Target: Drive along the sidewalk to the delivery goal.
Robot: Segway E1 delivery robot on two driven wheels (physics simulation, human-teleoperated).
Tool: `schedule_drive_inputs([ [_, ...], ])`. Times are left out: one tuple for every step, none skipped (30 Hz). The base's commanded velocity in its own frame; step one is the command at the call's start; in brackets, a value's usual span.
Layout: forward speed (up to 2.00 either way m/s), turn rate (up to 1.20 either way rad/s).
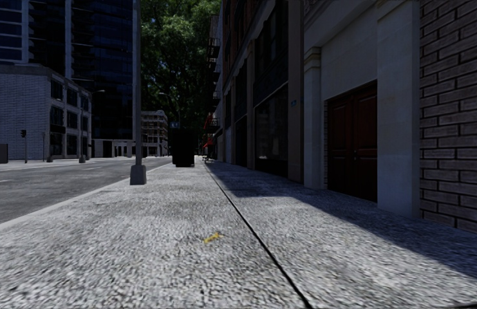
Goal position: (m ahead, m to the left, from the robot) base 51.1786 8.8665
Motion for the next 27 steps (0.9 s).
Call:
schedule_drive_inputs([
  [2.0, 0.0],
  [2.0, 0.0],
  [2.0, 0.0],
  [2.0, 0.0],
  [2.0, 0.0],
  [2.0, 0.0],
  [2.0, 0.0],
  [2.0, 0.0],
  [2.0, 0.0],
  [2.0, 0.0],
  [2.0, 0.0],
  [2.0, 0.0],
  [2.0, 0.0],
  [2.0, 0.0],
  [2.0, 0.0],
  [2.0, 0.0],
  [2.0, 0.0],
  [2.0, 0.0],
  [2.0, 0.0],
  [2.0, 0.0],
  [2.0, 0.0],
  [2.0, 0.0],
  [2.0, 0.0],
  [2.0, 0.0],
  [2.0, 0.0],
  [2.0, 0.0],
  [2.0, 0.0],
])
